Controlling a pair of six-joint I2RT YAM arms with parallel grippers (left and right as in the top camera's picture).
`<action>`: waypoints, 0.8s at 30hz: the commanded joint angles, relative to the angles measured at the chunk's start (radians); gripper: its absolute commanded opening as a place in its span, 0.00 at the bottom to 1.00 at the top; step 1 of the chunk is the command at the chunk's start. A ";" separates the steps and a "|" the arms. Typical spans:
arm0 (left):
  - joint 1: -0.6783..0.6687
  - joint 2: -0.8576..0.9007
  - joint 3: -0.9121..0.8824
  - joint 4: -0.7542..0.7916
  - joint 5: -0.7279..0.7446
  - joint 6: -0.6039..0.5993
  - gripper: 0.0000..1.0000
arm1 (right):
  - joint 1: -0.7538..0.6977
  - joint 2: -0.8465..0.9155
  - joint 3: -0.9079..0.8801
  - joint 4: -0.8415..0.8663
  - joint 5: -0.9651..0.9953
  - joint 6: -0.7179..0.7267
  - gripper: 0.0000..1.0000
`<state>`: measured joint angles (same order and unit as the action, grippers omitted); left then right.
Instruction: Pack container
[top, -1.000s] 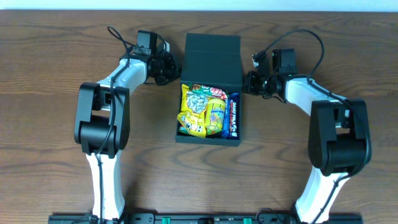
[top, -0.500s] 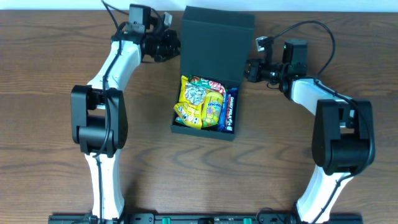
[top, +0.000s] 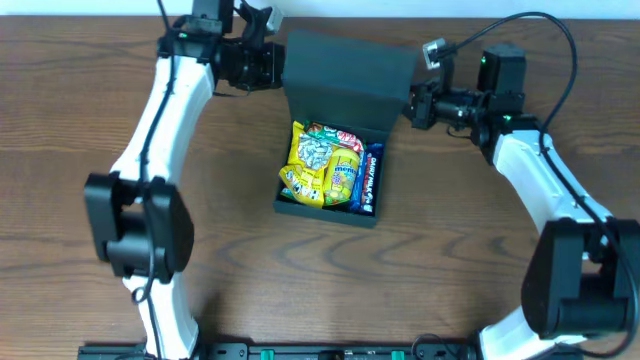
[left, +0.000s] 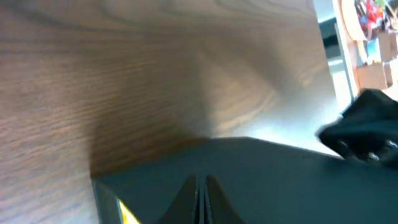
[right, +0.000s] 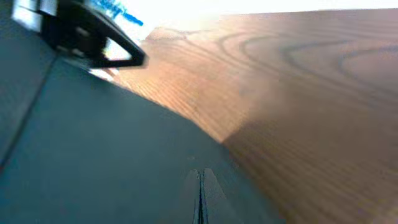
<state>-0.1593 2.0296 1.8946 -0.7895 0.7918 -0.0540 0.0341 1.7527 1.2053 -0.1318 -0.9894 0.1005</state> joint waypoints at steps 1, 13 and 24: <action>-0.017 -0.058 0.021 -0.042 -0.018 0.124 0.06 | 0.006 -0.055 0.007 -0.069 -0.005 -0.106 0.02; -0.058 -0.107 0.021 -0.253 -0.147 0.216 0.06 | 0.053 -0.178 0.007 -0.381 0.300 -0.207 0.02; -0.104 -0.111 -0.079 -0.325 -0.282 0.226 0.06 | 0.051 -0.236 -0.126 -0.579 0.496 -0.066 0.02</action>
<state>-0.2546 1.9453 1.8606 -1.1191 0.5602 0.1837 0.0818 1.5246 1.1534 -0.7364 -0.5583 -0.0586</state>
